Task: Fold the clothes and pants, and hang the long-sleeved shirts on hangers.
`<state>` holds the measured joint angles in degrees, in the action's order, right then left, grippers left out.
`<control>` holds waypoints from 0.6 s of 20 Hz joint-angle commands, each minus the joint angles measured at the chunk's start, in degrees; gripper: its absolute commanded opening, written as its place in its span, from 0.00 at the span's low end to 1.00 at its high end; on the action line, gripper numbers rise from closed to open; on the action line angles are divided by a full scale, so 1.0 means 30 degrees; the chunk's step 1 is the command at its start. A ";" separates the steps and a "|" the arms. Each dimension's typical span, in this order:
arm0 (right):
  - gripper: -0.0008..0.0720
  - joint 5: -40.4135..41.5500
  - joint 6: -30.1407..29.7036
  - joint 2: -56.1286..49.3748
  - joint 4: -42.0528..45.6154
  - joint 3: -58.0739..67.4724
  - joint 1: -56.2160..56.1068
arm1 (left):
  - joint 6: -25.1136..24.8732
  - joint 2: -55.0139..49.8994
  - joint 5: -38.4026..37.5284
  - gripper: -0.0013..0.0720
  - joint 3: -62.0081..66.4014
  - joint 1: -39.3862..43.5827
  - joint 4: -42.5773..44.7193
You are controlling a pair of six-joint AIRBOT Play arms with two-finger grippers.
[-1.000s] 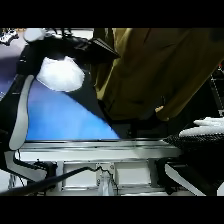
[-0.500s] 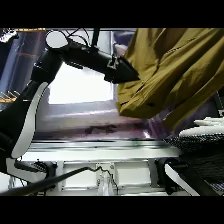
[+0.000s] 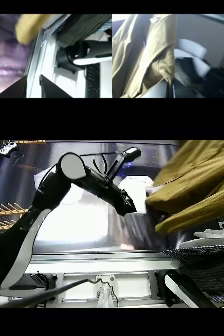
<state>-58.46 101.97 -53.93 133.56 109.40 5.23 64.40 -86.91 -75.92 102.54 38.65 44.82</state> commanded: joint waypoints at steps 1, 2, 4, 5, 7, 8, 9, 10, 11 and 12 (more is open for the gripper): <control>0.05 -0.1552 0.3934 -0.0015 0.1843 0.1362 0.3570 | -0.0612 0.2419 0.3891 0.20 -0.3541 0.0408 0.1341; 0.05 -0.1923 0.4801 -0.0015 0.1603 0.1690 0.4983 | -0.1056 0.3621 0.5792 0.20 -0.5472 0.0233 0.1311; 0.05 -0.2331 0.5727 -0.0015 0.0568 0.1821 0.7475 | -0.1195 0.5974 0.9173 0.20 -0.9260 -0.0153 0.0969; 0.05 -0.2543 0.5909 -0.0095 0.0175 0.1821 0.8415 | -0.1195 0.6936 1.0178 0.20 -1.0732 -0.0357 0.0714; 0.05 -0.2652 0.6623 -0.0262 0.0066 0.1821 0.9573 | -0.1202 0.8641 1.1176 0.20 -1.2947 -0.0692 0.0488; 0.05 -0.2681 0.7016 -0.0401 0.0073 0.1821 1.0040 | -0.1202 0.9224 1.1169 0.20 -1.3573 -0.0831 0.0495; 0.05 -0.2878 0.7227 -0.0546 0.0051 0.1821 1.0382 | -0.1195 0.9704 1.1140 0.20 -1.4039 -0.0947 0.0495; 0.05 -0.3388 0.7286 -0.0678 0.0058 0.1821 1.0542 | -0.1195 1.0047 1.1118 0.20 -1.4294 -0.0969 0.0510; 0.05 -0.3818 0.7293 -0.0801 0.0058 0.1814 1.0542 | -0.1195 1.0244 1.1103 0.20 -1.4345 -0.1013 0.0510; 0.05 -0.3949 0.7293 -0.0903 0.0044 0.1814 1.0535 | -0.1195 1.0353 1.1213 0.20 -1.4345 -0.1013 0.0488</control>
<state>-67.51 121.91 -55.75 134.08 114.72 34.72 60.97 -59.00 -44.93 62.67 36.10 46.41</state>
